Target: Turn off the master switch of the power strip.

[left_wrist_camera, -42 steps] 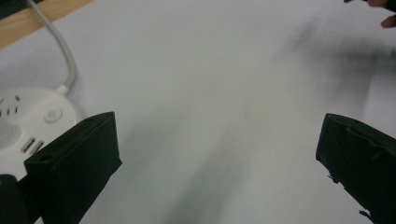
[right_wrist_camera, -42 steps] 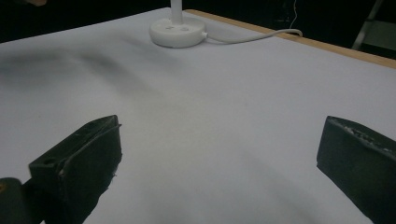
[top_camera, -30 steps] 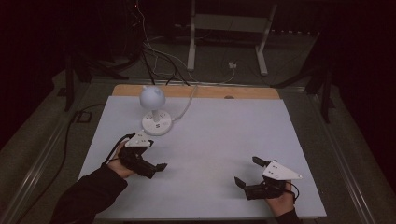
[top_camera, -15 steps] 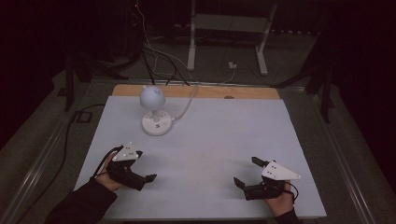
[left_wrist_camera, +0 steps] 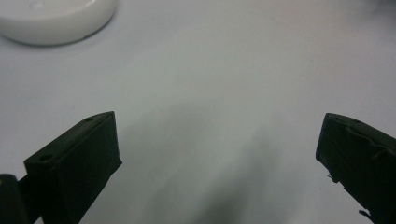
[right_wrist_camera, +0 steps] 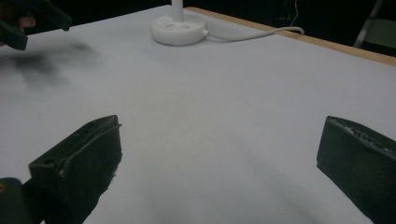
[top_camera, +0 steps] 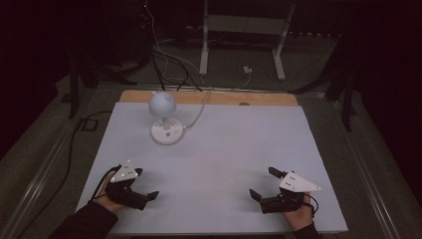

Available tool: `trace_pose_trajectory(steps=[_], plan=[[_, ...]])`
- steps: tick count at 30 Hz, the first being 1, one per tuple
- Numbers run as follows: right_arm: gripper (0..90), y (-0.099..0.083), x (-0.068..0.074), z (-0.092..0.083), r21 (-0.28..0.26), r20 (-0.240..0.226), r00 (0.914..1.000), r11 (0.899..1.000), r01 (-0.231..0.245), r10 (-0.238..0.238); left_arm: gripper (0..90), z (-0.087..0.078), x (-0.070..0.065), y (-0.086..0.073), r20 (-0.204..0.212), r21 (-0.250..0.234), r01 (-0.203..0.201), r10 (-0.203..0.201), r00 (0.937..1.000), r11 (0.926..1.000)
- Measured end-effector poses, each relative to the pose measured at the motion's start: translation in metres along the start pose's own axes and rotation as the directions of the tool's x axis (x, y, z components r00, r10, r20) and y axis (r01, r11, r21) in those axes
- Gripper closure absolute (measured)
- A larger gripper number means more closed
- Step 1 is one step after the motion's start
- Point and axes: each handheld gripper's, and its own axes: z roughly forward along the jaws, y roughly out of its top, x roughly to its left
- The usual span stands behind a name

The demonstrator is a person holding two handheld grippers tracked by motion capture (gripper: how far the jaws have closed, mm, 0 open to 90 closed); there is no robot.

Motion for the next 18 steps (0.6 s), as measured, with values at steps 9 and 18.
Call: trace_pose_trajectory(steps=[9, 18], plan=[[0.0, -0.001, 0.000, 0.003, 0.013, -0.011, 0.9999, 1.000, 0.004, -0.004, 0.2, 0.003, 0.000, -0.013, 0.003, 0.037, 0.002, -0.002, 1.0000, 0.9993], [0.0, -0.001, 0.000, 0.002, 0.012, -0.011, 0.9999, 1.000, 0.006, -0.006, 0.2, 0.005, -0.001, -0.013, 0.010, 0.019, -0.009, 0.009, 0.9999, 0.9998]])
